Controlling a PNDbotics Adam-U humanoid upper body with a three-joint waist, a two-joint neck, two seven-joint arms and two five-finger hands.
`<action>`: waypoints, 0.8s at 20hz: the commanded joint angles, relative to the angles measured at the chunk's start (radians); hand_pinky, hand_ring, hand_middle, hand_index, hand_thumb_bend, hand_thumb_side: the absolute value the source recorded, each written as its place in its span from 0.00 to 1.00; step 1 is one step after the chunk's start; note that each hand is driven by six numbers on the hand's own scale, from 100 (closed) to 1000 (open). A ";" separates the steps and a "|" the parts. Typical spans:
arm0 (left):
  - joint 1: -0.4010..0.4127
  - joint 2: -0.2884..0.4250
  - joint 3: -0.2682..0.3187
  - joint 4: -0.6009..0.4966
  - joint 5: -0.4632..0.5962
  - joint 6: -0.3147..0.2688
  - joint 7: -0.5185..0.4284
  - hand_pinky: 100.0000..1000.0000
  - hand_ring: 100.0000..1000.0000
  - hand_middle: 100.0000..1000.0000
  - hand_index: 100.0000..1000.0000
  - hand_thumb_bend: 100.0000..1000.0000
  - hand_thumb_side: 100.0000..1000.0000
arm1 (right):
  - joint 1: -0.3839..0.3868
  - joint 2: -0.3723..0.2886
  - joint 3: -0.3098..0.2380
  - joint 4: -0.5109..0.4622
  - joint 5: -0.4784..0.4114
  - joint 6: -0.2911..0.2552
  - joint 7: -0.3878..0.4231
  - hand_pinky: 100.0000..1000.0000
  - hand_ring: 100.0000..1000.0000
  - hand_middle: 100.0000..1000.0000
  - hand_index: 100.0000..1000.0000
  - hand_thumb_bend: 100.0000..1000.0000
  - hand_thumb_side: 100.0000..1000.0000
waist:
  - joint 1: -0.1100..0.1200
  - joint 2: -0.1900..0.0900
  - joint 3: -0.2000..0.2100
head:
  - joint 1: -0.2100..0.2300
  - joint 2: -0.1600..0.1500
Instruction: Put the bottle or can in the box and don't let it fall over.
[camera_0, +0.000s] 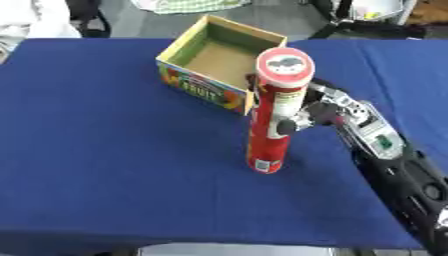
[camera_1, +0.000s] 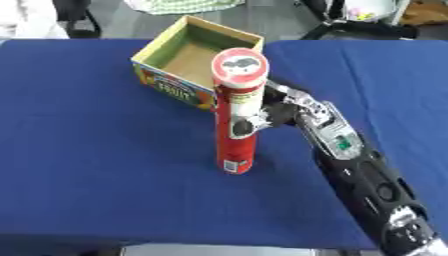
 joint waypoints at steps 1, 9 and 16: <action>-0.010 0.017 0.005 -0.013 0.006 -0.001 -0.002 0.68 1.00 0.89 0.82 0.45 0.87 | -0.015 -0.002 0.002 -0.018 -0.011 -0.002 -0.004 0.79 1.00 1.00 0.80 0.91 0.23 | 0.002 -0.006 0.002 | 0.002 0.005; -0.010 0.016 0.006 -0.013 0.006 -0.001 -0.002 0.68 1.00 0.89 0.82 0.44 0.87 | -0.004 -0.005 0.005 -0.021 -0.016 0.005 -0.052 0.77 1.00 1.00 0.55 0.68 0.02 | 0.002 -0.005 0.003 | 0.004 0.005; -0.012 0.017 0.006 -0.012 0.005 0.000 -0.002 0.68 1.00 0.89 0.82 0.44 0.87 | 0.028 -0.035 0.011 -0.069 -0.063 0.034 -0.109 0.76 0.98 1.00 0.37 0.53 0.00 | 0.001 -0.004 0.004 | 0.005 0.005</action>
